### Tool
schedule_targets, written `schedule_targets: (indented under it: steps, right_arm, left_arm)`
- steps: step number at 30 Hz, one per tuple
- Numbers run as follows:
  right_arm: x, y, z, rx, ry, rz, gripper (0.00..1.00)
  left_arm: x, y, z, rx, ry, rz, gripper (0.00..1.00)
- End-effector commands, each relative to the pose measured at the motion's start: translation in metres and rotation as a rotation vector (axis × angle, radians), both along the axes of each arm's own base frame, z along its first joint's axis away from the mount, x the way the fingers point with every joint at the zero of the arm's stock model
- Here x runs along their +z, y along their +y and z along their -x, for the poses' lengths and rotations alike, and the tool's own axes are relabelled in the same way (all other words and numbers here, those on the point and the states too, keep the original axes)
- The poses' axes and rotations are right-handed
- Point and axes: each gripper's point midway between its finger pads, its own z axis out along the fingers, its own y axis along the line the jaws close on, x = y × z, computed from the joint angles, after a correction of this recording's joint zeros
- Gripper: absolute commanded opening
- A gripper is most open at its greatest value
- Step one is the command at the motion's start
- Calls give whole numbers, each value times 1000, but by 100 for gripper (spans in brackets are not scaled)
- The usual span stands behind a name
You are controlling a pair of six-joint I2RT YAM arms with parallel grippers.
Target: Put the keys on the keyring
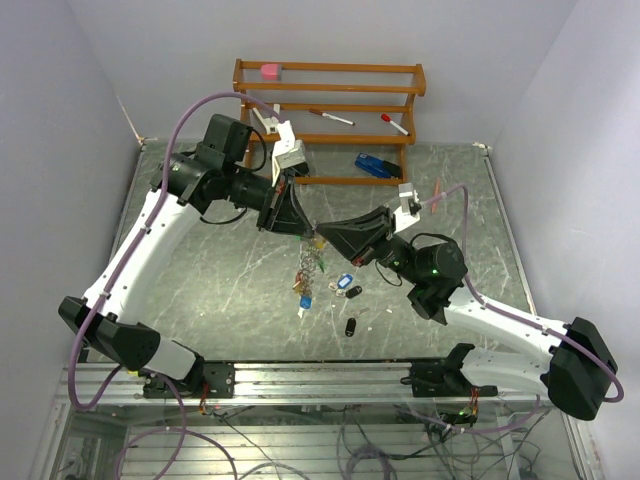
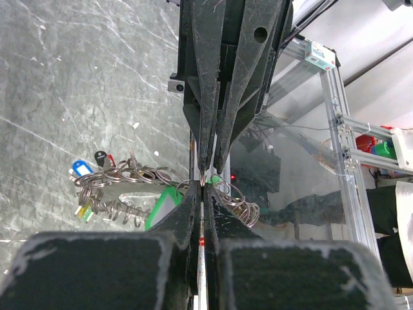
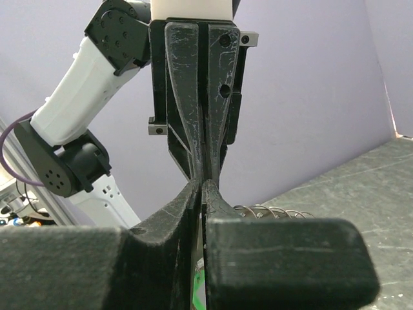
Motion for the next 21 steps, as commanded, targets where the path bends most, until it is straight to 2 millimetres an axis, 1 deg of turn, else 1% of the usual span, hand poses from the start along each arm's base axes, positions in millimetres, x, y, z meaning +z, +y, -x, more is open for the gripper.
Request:
schedule_targets:
  steps: [1, 3, 4, 5, 6, 7, 8, 9, 11, 14, 15, 18, 21]
  right_arm:
    - [6, -1, 9, 28, -22, -15, 5]
    - [7, 2, 11, 48, -26, 12, 5]
    - [3, 4, 11, 52, -10, 51, 8]
    - [7, 4, 12, 50, -23, 67, 13]
    - [8, 4, 12, 49, -24, 105, 21]
    - [6, 6, 13, 51, -19, 161, 26]
    - [7, 6, 13, 49, -29, 215, 28]
    - [2, 7, 12, 48, -19, 279, 30]
    - [0, 4, 16, 55, -33, 372, 30]
    - [-8, -3, 20, 65, -21, 494, 26]
    - [-6, -6, 22, 69, -37, 523, 25]
    - [-16, -5, 28, 127, -35, 604, 18]
    - [-31, -2, 33, 183, -19, 649, 17]
  left_arm:
    - [18, -2, 3, -23, -53, 45, 7]
    - [12, 0, 2, -17, -69, 19, 7]
    - [7, 3, 1, -18, -107, -6, 7]
    - [0, 6, 3, -23, -91, -40, 7]
    - [-6, 10, 5, -35, -105, -74, 7]
    - [-11, 14, 7, -53, -111, -107, 7]
    - [-18, 18, 10, -71, -115, -140, 7]
    - [-22, 22, 12, -84, -119, -166, 7]
    - [-27, 28, 16, -96, -125, -201, 7]
    - [-29, 35, 16, -79, -173, -239, 7]
    - [-29, 36, 16, -74, -185, -249, 7]
    - [-28, 36, 19, -82, -202, -252, 7]
    - [-26, 31, 25, -107, -202, -241, 7]
